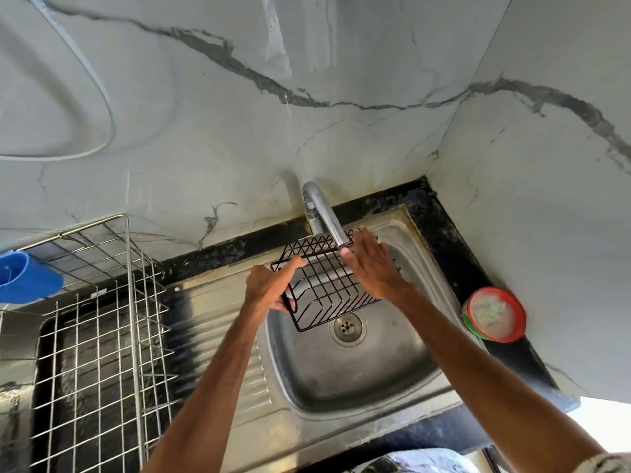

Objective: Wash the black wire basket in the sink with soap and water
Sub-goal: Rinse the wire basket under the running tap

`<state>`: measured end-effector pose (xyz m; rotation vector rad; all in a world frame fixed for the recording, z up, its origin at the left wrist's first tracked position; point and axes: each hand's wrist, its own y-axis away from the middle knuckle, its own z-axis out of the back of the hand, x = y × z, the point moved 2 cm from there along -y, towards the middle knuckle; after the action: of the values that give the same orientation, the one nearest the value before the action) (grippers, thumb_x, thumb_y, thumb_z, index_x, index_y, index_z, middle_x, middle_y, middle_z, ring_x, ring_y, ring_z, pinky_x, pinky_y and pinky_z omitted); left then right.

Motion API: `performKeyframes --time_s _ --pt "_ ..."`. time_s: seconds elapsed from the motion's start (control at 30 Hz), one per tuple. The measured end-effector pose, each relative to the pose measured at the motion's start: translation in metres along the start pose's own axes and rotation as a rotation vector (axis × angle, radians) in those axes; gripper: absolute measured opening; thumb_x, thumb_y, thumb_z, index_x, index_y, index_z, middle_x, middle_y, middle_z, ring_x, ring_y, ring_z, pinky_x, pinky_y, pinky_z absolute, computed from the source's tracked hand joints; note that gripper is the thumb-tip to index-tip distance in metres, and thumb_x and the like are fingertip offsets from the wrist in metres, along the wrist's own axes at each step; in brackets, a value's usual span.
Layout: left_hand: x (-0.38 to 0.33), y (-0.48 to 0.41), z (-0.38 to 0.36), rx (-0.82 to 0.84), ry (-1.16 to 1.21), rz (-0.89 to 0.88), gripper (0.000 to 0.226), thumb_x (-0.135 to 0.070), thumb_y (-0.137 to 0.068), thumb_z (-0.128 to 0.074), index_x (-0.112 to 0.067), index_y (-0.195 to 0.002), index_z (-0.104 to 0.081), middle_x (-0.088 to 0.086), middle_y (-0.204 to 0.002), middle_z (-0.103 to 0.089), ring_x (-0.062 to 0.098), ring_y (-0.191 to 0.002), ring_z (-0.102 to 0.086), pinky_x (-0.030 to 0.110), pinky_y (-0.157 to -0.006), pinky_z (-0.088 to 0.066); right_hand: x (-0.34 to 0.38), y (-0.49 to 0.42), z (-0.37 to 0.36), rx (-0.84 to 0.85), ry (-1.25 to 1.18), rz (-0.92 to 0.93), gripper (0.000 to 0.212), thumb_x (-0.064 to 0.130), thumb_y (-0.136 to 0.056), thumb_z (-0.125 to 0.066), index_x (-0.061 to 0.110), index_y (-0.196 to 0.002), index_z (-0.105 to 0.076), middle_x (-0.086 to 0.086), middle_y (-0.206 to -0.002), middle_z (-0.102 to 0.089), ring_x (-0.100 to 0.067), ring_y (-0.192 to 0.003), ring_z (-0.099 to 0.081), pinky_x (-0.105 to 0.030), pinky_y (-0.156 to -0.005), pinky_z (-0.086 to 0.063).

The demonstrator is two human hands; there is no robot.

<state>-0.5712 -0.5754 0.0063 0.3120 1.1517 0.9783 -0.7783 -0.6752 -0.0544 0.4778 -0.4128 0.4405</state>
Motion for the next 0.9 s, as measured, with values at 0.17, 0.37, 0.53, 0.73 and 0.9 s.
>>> performKeyframes --time_s 0.17,0.37,0.53,0.73,0.9 --pt "-0.007 0.003 -0.018 -0.018 -0.032 -0.03 0.064 -0.059 -0.073 -0.086 0.0 -0.094 -0.07 0.012 -0.082 -0.078 0.024 -0.057 -0.076 0.047 -0.057 -0.065 0.038 0.032 -0.009 0.001 0.021 0.177 0.082 0.067 -0.095 0.007 0.013 -0.156 0.022 -0.009 -0.163 0.029 -0.024 -0.152 0.025 -0.046 -0.122 0.015" --pt "0.009 0.01 -0.02 -0.02 -0.13 0.039 0.083 -0.074 -0.066 -0.083 0.003 -0.094 -0.069 0.016 -0.078 -0.076 0.025 -0.051 -0.074 0.037 -0.047 -0.061 0.048 0.074 -0.026 -0.024 -0.182 0.439 0.067 0.047 -0.107 -0.014 0.015 -0.16 0.009 0.0 -0.169 0.014 -0.013 -0.155 0.013 -0.035 -0.126 0.005" --pt "0.018 0.019 -0.008 -0.044 -0.119 0.045 0.073 -0.061 -0.07 -0.086 0.002 -0.102 -0.068 0.014 -0.082 -0.076 0.022 -0.052 -0.074 0.035 -0.046 -0.06 -0.01 0.027 -0.035 0.029 -0.161 0.101 0.068 0.055 -0.105 -0.009 0.021 -0.16 0.012 0.001 -0.168 0.017 -0.015 -0.154 0.015 -0.046 -0.127 -0.003" --pt "0.025 0.02 0.005 -0.126 -0.022 0.03 0.066 -0.055 -0.073 -0.086 0.003 -0.099 -0.069 0.013 -0.08 -0.076 0.021 -0.053 -0.075 0.035 -0.045 -0.06 0.014 -0.007 -0.02 0.075 -0.097 -0.036 0.087 0.07 -0.095 0.001 0.013 -0.161 0.005 -0.013 -0.168 0.012 -0.028 -0.155 0.014 -0.051 -0.124 0.009" --pt "0.037 0.014 0.009 -0.131 0.126 0.014 0.046 -0.047 -0.082 -0.083 -0.002 -0.085 -0.073 0.01 -0.072 -0.077 0.024 -0.062 -0.077 0.046 -0.061 -0.066 0.091 0.041 -0.03 -0.053 0.109 0.441 0.076 0.059 -0.101 0.001 0.012 -0.158 0.019 -0.007 -0.165 0.025 -0.022 -0.153 0.023 -0.051 -0.122 0.015"
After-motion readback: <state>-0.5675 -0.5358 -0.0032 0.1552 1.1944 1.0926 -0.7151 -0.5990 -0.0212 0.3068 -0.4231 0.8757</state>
